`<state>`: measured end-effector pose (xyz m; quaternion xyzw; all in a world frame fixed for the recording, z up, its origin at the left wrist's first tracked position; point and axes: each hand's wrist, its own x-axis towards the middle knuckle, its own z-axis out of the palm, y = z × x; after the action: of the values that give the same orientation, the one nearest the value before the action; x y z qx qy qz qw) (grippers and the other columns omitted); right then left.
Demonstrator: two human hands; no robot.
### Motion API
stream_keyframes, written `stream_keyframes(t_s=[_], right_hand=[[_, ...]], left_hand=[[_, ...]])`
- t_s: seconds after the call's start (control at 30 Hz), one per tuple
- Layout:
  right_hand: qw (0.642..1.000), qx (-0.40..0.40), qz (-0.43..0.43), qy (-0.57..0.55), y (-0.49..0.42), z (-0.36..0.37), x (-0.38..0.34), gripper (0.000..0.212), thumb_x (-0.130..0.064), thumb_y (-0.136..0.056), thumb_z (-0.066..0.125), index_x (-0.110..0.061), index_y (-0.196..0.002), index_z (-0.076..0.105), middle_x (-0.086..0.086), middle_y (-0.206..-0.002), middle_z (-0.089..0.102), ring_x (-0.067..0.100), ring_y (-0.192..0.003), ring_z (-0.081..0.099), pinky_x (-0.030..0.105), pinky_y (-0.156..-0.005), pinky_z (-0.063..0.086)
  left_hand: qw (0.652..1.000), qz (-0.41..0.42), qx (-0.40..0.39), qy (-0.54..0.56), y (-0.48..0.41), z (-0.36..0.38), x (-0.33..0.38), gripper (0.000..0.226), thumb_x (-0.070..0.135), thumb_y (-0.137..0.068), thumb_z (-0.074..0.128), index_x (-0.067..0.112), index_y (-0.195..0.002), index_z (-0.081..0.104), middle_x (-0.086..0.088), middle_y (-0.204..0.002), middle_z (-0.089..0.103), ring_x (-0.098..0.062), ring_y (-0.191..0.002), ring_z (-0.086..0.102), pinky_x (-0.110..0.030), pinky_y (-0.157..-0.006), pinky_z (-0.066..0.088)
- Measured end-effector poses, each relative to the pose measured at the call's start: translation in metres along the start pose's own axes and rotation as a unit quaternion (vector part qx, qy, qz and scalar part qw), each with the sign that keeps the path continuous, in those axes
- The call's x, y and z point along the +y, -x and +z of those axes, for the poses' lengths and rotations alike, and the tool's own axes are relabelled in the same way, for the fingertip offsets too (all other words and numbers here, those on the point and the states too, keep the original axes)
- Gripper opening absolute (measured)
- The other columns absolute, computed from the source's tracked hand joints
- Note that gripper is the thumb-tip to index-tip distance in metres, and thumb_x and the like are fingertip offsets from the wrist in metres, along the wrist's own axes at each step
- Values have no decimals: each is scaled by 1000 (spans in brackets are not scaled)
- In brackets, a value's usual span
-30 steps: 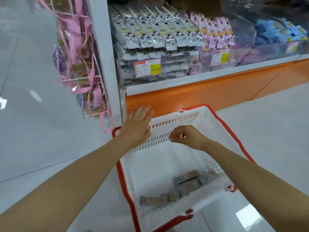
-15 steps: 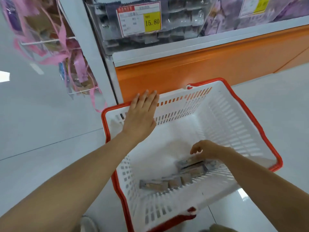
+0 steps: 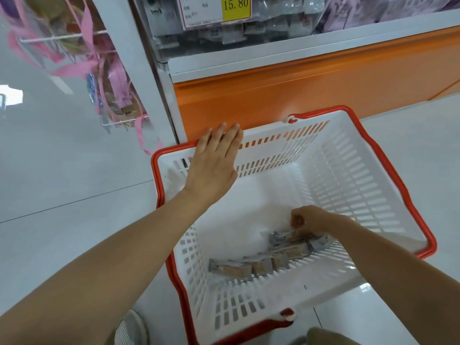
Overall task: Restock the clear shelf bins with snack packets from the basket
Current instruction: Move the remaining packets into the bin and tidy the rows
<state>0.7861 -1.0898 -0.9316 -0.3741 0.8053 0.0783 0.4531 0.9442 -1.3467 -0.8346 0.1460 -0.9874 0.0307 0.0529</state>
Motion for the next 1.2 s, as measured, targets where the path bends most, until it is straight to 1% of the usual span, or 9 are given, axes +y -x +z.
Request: stream_keyframes(t_s=[0.13, 0.3, 0.43, 0.53, 0.73, 0.83, 0.93, 1.07, 1.2], right_hand=[[999, 24, -18, -24, 9, -6, -7, 23, -26, -82, 75, -20, -103, 66, -4, -97, 61, 16, -92, 58, 22, -79, 44], [984, 135, -78, -88, 19, -27, -26, 27, -23, -82, 76, -19, -108, 71, -6, -97, 58, 13, -89, 55, 20, -78, 43], [937, 232, -121, -230, 36, -48, -52, 28, -17, -78, 81, -21, -100, 63, -3, -103, 58, 10, -92, 56, 12, -70, 47], [902, 288, -158, -279, 56, -67, -70, 30, -10, -79, 79, -21, -99, 59, 0, -107, 64, 10, -91, 61, 14, -73, 52], [855, 384, -220, -272, 91, -91, -92, 37, -4, -76, 80, -21, -100, 57, 3, -103, 61, 12, -88, 60, 13, -73, 47], [843, 407, -237, -259, 106, -99, -96, 40, -5, -75, 81, -22, -102, 57, 0, -104, 58, 10, -91, 59, 16, -77, 48], [832, 417, -244, -273, 124, -105, -97, 39, -9, -78, 80, -22, -107, 58, -1, -109, 59, 9, -98, 58, 20, -81, 50], [826, 444, -243, -248, 149, -118, -95, 31, -13, -84, 75, -24, -111, 64, -6, -111, 65, 9, -101, 57, 23, -83, 47], [813, 467, -263, -229, 171, -139, -102, 30, -8, -83, 75, -19, -110, 66, -6, -107, 66, 9, -96, 58, 23, -81, 45]], left_hand=[[1000, 1, -4, 4, 0, -2, 0, 76, 34, -93, 55, 12, -155, 18, -6, -162, 19, -28, -150, 13, -45, -122, 1], [999, -1, -2, 41, 0, -6, 2, 73, 33, -96, 52, 12, -156, 16, -5, -163, 18, -26, -151, 11, -44, -123, 0], [992, -9, 14, 123, -1, -12, 2, 68, 29, -98, 50, 13, -155, 18, -4, -162, 19, -23, -151, 8, -43, -123, -2], [978, 16, 39, 206, 1, -17, 3, 58, 27, -97, 52, 12, -150, 33, -5, -158, 29, -23, -150, 13, -44, -123, 0], [942, 36, -45, 330, -6, -38, 12, 56, 44, -97, 53, 24, -147, 40, 2, -147, 45, -19, -135, 36, -41, -115, 23], [945, 59, -28, 320, -13, -44, 11, 46, 41, -93, 61, 23, -135, 53, 2, -132, 57, -17, -119, 44, -33, -95, 33], [938, 80, 1, 336, -18, -56, 6, 38, 35, -94, 62, 21, -129, 56, 3, -123, 59, -13, -108, 43, -29, -80, 29], [935, 92, 20, 341, -20, -77, -5, 38, 32, -95, 61, 22, -131, 55, 5, -124, 57, -5, -105, 36, -28, -80, 28], [938, 110, 73, 322, -26, -106, -10, 39, 32, -93, 62, 21, -130, 56, 3, -123, 58, -14, -110, 43, -28, -83, 28]])
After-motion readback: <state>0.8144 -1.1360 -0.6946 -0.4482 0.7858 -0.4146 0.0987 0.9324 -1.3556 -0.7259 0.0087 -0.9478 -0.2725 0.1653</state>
